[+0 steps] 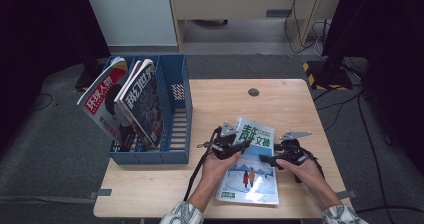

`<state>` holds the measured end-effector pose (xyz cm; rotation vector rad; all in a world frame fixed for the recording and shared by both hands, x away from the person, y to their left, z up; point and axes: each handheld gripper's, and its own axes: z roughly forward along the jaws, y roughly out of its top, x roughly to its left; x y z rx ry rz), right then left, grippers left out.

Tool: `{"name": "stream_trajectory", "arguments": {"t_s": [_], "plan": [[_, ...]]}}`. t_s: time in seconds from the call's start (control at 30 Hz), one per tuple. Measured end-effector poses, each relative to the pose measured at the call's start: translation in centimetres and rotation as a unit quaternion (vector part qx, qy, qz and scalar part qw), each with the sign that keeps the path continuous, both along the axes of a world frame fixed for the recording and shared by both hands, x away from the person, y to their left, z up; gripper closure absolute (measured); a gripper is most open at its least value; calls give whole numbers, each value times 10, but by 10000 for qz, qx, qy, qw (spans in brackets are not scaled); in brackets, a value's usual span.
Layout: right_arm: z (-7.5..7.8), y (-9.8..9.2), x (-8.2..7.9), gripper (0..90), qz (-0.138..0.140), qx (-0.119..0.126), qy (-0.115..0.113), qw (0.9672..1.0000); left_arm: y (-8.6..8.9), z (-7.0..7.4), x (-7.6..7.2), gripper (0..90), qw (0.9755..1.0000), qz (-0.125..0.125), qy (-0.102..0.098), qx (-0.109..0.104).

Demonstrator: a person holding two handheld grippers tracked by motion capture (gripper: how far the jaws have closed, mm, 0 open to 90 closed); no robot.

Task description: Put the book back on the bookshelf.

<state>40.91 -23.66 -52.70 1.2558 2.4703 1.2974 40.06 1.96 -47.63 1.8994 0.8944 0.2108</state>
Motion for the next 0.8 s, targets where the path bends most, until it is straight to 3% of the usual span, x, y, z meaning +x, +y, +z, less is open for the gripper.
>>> {"name": "stream_trajectory", "arguments": {"t_s": [0.13,0.23,0.4,0.53,0.8], "plan": [[-6,0,4,135,118,315,270,9991,0,1,-1,689,10000,-45,-44,-31],[-7,-1,5,134,145,442,335,9984,-1,4,-2,691,9999,-83,-89,-64],[-5,-3,4,162,374,342,354,9981,-4,7,-4,692,9996,-191,-226,-50],[5,-6,2,214,535,20,131,9985,-4,14,-6,694,9984,-303,-462,-83],[33,-14,0,389,421,-243,-488,9976,0,28,-8,698,9950,-339,-893,-304]]}}
